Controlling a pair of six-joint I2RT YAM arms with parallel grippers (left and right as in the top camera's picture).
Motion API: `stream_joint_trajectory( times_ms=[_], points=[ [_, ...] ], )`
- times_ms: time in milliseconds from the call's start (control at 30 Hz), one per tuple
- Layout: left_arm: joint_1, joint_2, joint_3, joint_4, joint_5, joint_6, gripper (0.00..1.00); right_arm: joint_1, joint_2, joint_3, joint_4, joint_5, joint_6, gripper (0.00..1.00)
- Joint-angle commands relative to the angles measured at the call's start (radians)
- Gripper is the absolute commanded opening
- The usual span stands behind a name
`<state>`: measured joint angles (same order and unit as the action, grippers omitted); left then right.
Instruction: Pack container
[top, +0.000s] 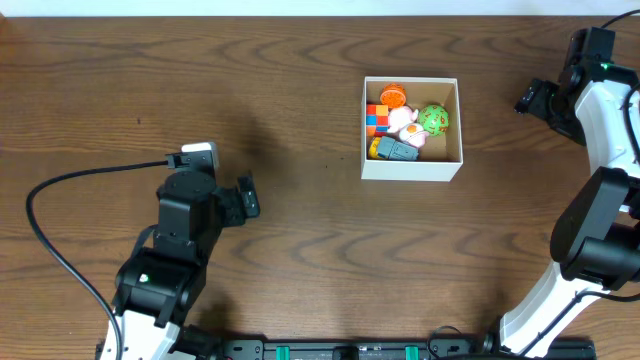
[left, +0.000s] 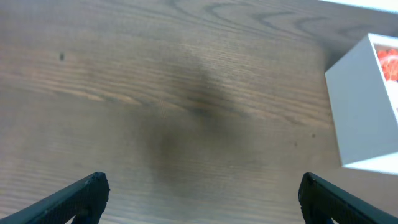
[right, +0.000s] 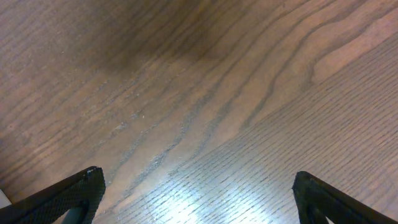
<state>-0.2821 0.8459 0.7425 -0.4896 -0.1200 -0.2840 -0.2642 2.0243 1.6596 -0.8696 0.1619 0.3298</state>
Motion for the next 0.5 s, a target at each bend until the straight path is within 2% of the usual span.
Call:
stream_joint_trajectory(
  times_ms=[0, 467],
  points=[
    [0.005, 0.033, -0.001, 0.005, -0.012, -0.128, 0.98, -0.008, 0.003, 0.0, 0.002, 0.014, 0.014, 0.99],
    [0.005, 0.154, -0.001, 0.007, -0.012, -0.129, 0.98, -0.008, 0.003, 0.0, 0.002, 0.014, 0.014, 0.99]
  ],
)
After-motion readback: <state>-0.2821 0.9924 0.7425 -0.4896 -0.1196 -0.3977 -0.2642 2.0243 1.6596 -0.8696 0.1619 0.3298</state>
